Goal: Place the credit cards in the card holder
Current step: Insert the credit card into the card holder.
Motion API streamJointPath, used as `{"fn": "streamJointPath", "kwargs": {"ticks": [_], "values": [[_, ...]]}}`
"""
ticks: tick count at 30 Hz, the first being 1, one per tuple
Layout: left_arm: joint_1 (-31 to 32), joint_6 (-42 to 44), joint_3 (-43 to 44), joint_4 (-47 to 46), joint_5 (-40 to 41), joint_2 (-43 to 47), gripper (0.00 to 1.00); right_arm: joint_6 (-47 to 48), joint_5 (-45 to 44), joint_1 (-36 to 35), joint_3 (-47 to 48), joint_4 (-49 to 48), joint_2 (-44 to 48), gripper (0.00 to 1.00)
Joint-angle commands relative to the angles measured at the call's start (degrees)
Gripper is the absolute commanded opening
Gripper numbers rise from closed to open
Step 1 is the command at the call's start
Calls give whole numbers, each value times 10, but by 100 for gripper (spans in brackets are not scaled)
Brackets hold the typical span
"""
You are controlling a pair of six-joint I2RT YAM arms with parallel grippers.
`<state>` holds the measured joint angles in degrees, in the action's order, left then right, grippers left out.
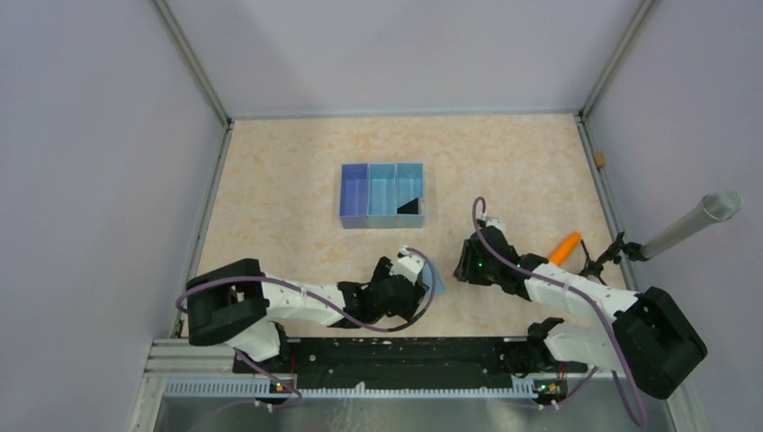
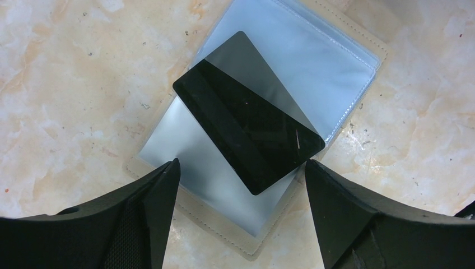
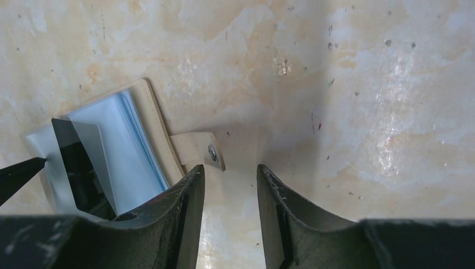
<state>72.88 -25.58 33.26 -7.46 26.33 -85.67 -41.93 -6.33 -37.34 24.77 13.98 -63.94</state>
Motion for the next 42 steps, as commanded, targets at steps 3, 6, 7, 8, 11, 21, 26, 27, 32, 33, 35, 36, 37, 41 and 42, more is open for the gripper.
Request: {"fn": "streamJointPath", "kwargs": {"ticks": [3, 6, 7, 8, 11, 21, 26, 27, 32, 33, 35, 36, 37, 41, 42], "values": [[-1, -13, -11, 7, 7, -7, 86, 44, 12, 22, 22, -46, -45, 33], [-1, -13, -11, 7, 6, -8, 86, 53, 17, 29, 26, -64, -69, 30], [-1, -13, -10, 7, 6, -8, 86, 56, 19, 30, 29, -67, -75, 29], [-1, -13, -10, 8, 6, -8, 86, 57, 20, 30, 30, -70, -81, 28], [-1, -14, -10, 8, 8, -7, 86, 60, 25, 31, 30, -79, -91, 21], [-1, -38, -1, 25, 44, -11, 86, 50, 45, 31, 1, -74, -96, 0], [-1, -37, 9, 28, 47, -15, 87, 46, 61, 31, -10, -85, -102, 0], [-1, -35, 12, 27, 48, -16, 87, 46, 61, 31, -11, -85, -102, 0], [-1, -32, 32, 38, 51, -30, 87, 49, 62, 31, -14, -83, -102, 0], [-1, -32, 35, 39, 53, -32, 87, 51, 62, 31, -15, -83, -102, 0], [-1, -32, 40, 40, 55, -33, 87, 52, 75, 30, -17, -83, -102, 0], [-1, -32, 43, 41, 56, -33, 87, 53, 78, 30, -19, -84, -102, 0], [-1, -33, 43, 43, 58, -32, 87, 53, 78, 31, -20, -84, -102, 0], [-2, -37, 45, 44, 64, -26, 88, 53, 80, 30, -24, -83, -101, 0], [-2, -37, 46, 44, 65, -24, 88, 52, 81, 30, -25, -83, -101, 0]]}}
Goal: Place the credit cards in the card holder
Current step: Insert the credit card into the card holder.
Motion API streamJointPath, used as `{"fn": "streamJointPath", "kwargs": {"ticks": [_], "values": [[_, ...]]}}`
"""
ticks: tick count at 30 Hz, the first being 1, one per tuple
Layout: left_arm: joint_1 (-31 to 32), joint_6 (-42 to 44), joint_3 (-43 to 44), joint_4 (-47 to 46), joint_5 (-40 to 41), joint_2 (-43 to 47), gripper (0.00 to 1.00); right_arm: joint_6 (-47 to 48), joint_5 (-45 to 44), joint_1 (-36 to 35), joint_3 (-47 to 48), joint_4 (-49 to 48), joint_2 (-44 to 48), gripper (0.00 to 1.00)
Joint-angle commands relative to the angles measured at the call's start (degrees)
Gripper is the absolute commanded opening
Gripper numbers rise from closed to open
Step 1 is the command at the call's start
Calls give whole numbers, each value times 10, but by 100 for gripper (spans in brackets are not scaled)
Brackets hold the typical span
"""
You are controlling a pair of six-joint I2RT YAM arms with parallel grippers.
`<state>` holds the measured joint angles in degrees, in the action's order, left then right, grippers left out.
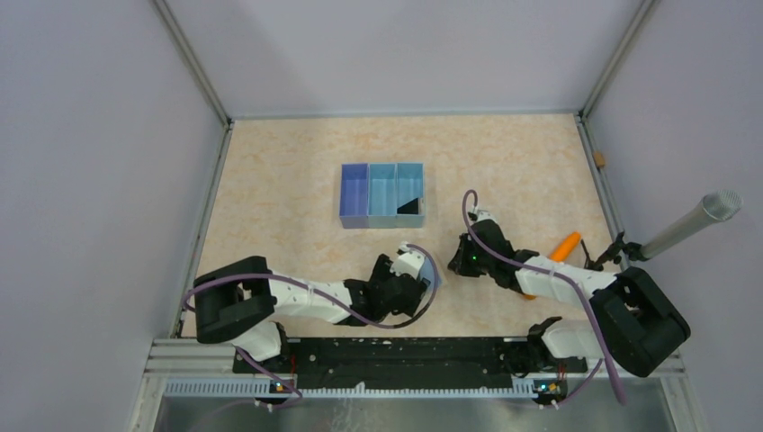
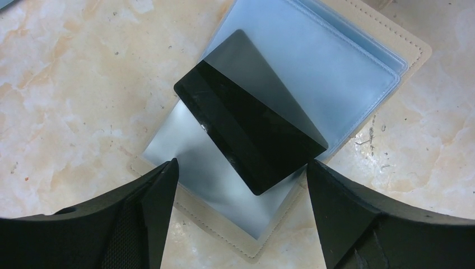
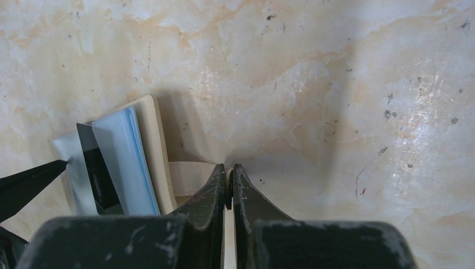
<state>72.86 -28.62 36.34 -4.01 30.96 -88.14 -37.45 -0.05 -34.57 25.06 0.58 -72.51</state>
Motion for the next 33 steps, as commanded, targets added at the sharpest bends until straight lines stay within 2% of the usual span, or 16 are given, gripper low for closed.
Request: {"fn": "streamJointPath", "kwargs": {"ticks": [1, 19, 26, 33], "values": [[-3, -7, 17, 9, 18, 0, 88, 7, 20, 2, -29, 51, -16, 0], [-9, -14, 35, -12, -4, 16, 90, 4, 11, 2, -29, 62, -22, 0], [-10, -7, 27, 5, -65, 49, 92, 1, 5, 2, -25, 69, -26, 0], [-21, -38, 18, 30, -121, 94, 93, 3, 3, 2, -23, 70, -25, 0]]}}
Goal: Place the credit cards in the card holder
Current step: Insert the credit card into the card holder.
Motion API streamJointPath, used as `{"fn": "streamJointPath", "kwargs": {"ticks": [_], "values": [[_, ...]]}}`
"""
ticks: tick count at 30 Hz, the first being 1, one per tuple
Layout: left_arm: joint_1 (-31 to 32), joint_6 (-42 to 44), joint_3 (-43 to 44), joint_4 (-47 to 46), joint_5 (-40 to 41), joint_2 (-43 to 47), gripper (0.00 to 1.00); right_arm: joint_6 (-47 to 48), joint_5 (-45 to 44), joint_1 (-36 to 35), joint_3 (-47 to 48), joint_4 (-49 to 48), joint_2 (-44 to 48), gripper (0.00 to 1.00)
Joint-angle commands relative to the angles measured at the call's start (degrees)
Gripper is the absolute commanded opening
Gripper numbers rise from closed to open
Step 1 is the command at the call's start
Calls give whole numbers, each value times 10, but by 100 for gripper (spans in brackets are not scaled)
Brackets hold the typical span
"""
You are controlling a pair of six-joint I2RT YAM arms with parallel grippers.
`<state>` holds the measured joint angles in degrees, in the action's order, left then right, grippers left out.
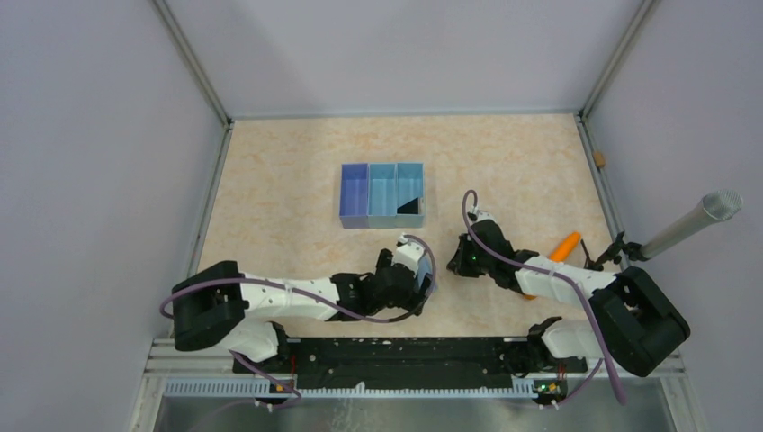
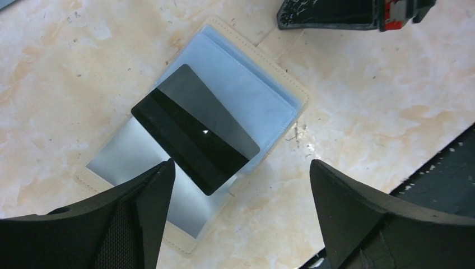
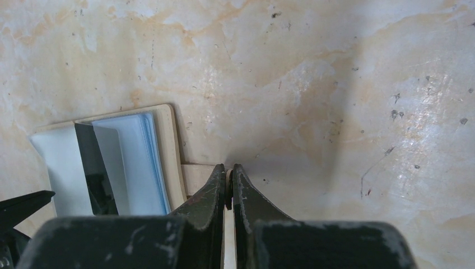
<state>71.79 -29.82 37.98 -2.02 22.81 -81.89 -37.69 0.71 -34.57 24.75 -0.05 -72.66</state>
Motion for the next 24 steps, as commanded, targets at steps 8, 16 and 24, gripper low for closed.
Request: {"fn": "streamJointPath", "kwargs": {"ticks": [8, 16, 24], "values": [[-87, -158, 11, 63, -169, 31, 91, 6, -4, 2, -18, 79, -24, 0], [-111, -251, 0, 49, -194, 14, 91, 9, -2, 2, -15, 74, -32, 0], [-116, -284, -3, 44, -203, -15, 91, 11, -1, 2, -16, 71, -33, 0]]}}
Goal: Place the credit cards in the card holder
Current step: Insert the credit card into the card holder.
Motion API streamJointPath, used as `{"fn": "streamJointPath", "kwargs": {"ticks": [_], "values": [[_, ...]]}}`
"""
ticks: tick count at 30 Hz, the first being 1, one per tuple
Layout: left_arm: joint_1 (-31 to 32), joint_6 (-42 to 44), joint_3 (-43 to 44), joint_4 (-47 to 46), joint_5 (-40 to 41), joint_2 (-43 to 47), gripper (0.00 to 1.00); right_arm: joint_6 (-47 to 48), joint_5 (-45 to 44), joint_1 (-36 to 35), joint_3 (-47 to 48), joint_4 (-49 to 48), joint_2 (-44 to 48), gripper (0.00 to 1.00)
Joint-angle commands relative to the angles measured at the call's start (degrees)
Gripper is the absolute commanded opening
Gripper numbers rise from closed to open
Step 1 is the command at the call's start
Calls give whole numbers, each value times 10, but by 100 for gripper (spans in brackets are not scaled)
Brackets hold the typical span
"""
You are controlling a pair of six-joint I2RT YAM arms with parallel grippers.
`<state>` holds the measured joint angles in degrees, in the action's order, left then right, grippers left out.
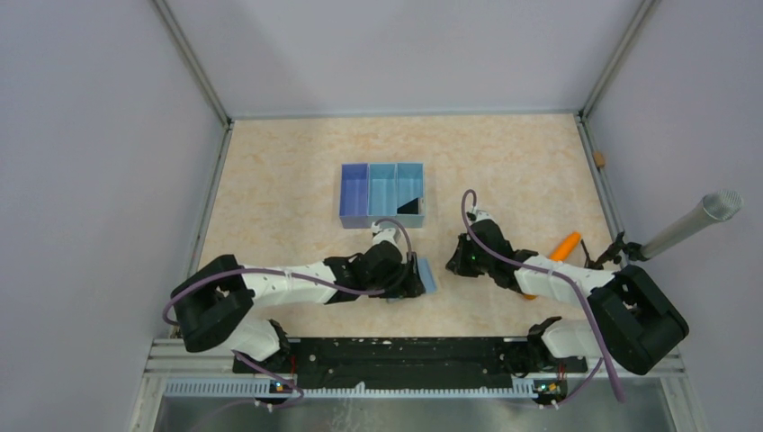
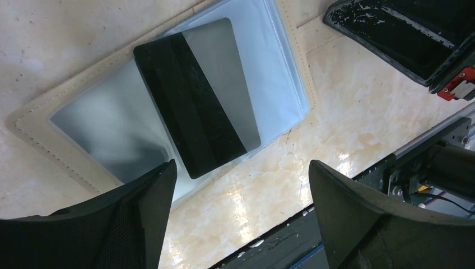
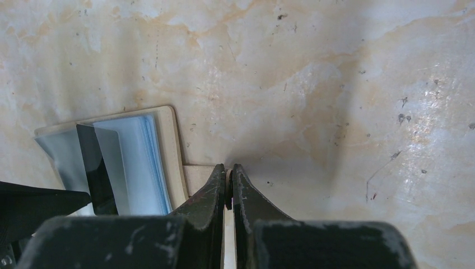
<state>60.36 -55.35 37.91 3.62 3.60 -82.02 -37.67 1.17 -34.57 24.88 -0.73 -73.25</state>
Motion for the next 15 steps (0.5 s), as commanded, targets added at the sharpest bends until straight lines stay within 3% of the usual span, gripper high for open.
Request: {"fn": "streamJointPath", "kwargs": {"ticks": [1, 15], "values": [[-2, -29, -3, -16, -11, -14, 91, 11, -6, 2, -17, 78, -27, 0], [-2, -32, 12, -83, -11, -32, 92, 10, 3, 2, -20, 72, -34, 0]]}}
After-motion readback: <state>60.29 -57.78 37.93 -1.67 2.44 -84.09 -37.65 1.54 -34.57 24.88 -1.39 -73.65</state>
